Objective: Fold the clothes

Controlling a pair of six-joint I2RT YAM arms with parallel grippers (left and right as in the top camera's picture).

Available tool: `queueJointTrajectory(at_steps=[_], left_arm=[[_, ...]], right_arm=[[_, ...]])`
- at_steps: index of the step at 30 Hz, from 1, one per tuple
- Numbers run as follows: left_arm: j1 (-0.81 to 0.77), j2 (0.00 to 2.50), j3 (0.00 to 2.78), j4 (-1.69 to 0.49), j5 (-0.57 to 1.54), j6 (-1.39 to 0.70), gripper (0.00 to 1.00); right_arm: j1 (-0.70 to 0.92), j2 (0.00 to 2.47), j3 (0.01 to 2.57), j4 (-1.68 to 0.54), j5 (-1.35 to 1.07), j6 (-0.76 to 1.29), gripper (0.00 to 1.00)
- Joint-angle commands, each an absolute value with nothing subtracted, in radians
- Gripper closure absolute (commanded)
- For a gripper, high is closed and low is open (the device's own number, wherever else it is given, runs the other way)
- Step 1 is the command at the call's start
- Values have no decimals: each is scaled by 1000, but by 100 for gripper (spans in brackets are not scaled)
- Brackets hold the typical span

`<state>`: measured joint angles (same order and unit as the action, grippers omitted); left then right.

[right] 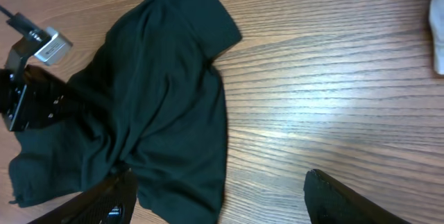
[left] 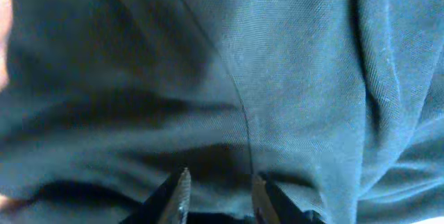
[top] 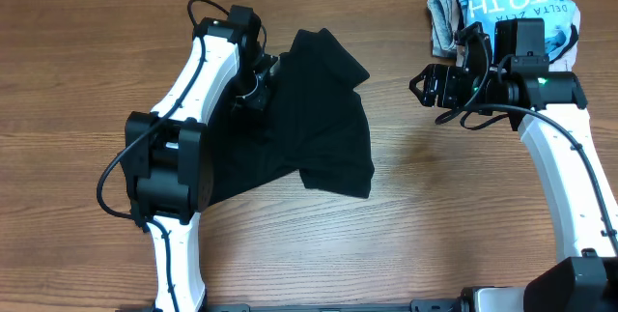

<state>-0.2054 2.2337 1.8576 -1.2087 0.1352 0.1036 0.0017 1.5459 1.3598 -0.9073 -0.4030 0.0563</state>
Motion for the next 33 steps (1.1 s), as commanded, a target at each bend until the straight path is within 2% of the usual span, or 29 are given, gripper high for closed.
queueJointTrajectory(at_steps=[1, 6, 10, 17, 21, 26, 33], left_arm=[[-212, 2239, 1852, -1237, 155, -107, 64], [-220, 2241, 1852, -1280, 159, -278, 58], [-237, 2251, 1852, -1279, 159, -286, 52], [-264, 2302, 1852, -1263, 157, -296, 47], [-262, 2332, 1852, -1251, 157, -297, 51], [-258, 2336, 1853, -1248, 126, -296, 61], [-223, 2336, 1871, -1263, 93, -296, 82]], right_arm=[[7, 1551, 1378, -904, -382, 57, 19], [6, 1551, 1378, -912, -382, 57, 19], [6, 1551, 1378, -918, -382, 56, 19], [6, 1551, 1378, -926, -382, 56, 19], [6, 1551, 1378, -934, -381, 56, 19], [6, 1551, 1378, -933, -374, 56, 19], [6, 1551, 1378, -933, -355, 56, 18]])
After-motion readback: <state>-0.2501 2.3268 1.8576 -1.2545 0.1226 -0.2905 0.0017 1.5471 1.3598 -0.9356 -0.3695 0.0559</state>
